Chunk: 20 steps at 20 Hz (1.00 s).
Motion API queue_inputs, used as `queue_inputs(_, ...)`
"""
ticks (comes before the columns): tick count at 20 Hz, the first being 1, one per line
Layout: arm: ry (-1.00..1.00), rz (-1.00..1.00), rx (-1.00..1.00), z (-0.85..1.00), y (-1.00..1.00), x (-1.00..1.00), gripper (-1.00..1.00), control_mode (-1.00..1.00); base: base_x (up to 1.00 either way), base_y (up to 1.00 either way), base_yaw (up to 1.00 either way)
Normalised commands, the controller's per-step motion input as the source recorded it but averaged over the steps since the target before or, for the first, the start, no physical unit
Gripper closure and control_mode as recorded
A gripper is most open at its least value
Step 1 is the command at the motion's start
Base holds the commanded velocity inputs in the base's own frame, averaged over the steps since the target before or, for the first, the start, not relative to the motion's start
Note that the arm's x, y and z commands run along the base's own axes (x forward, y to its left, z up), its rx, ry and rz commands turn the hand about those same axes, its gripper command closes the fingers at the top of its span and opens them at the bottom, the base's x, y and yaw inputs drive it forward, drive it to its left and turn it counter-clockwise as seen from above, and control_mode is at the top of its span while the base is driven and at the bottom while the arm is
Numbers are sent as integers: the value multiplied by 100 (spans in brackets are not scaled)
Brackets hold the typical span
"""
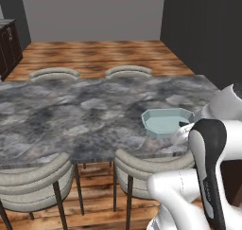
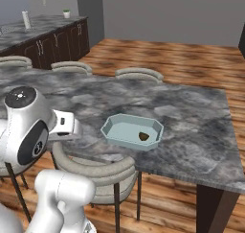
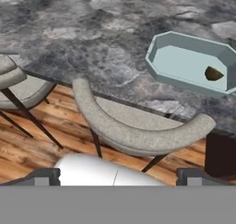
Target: Place the cold items (squash and kiwi) from the fridge in one tupperware on the dining counter. Place the warm items (kebab skewer and hot dog) in the stove area in another tupperware.
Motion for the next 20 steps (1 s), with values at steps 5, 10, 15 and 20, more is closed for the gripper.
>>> queue_inputs(5, -5, 0, 0, -1, 6, -22, -100, 100, -55, 33, 9)
queue_inputs(10, 0, 0, 0, 0, 0, 0, -100, 100, -57, 94, 40)
queue_inputs(15, 0, 0, 0, 0, 0, 0, -100, 100, -35, 100, 54)
queue_inputs(20, 0, 0, 0, 0, 0, 0, -100, 100, -17, 100, 53)
